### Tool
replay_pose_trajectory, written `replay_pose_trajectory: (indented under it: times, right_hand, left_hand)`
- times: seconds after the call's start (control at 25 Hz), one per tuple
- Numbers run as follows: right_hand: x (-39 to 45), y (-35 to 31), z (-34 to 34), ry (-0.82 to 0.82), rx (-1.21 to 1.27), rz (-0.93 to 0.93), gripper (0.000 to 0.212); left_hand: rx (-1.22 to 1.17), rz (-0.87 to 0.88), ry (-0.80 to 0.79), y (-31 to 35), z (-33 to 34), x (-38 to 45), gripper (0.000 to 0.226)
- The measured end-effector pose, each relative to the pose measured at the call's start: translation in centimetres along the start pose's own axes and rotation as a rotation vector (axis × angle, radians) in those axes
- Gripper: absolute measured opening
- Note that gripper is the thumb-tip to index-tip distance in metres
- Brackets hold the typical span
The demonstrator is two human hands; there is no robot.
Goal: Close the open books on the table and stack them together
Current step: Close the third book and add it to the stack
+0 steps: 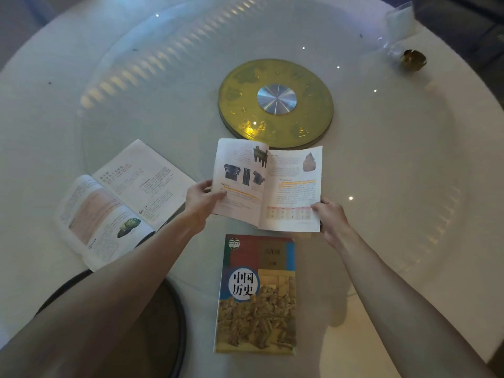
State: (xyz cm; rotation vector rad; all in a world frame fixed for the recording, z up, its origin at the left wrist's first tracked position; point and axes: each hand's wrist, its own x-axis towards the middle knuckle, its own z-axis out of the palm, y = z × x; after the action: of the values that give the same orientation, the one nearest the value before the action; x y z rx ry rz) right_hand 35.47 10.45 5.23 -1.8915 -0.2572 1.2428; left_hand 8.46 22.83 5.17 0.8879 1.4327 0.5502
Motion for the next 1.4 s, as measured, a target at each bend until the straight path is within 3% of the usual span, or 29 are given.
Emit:
replay_pose_trajectory:
  times: [0.24,0.4,0.56,0.64,0.72,0.84,1.0,1.12,1.4]
  right_hand:
    - [-3.8,-2.6,2.1,-0.128,-0.069,-0.197,0.035]
    - [-5.1,-2.4,5.0,-0.216,-0.029,-0.218,0.03]
    - [-5.6,-1.7,6.0,-0.154,-0.093,-0.237,0.021]
    - [-5.5,-1.1,5.4,-0.102,-0.104,-0.234,0.032]
    - [-6.0,-1.1,4.5,-0.088,-0.079,-0.247,0.041]
    - [-7.6,-2.0,2.9,-0.131,0.039,-0.239,0.04]
    - [-9.6,-1.9,0.7,-0.26,0.167,-0.211,0.038]
    - [-10.7,0.4,-0.4,-0.319,0.197,-0.18,0.042]
    - [-13.3,9.1,-0.6,-0.167,-0.048,-0.028,0.034]
  left_hand:
    - [0.124,0.176,-0.144,2.3,2.6,-4.1,0.032]
    - [0.128,0.168,-0.441,1.1,5.5,-6.9,0.036]
    - [0.195,0.129,-0.521,-0.6,6.3,-7.9,0.044]
    - [0.259,0.129,-0.479,-1.1,6.3,-8.2,0.046]
    - [0.257,0.137,-0.323,-1.2,5.6,-8.1,0.045]
    - [0.247,0.065,-0.138,-1.6,3.7,-6.9,0.055]
    - [0.158,-0.07,-0.197,-2.5,2.0,-6.6,0.053]
    - [0.074,-0.09,-0.249,-3.1,1.2,-8.2,0.038]
    - [0.053,-0.073,-0.206,-10.0,-1.4,-12.5,0.033]
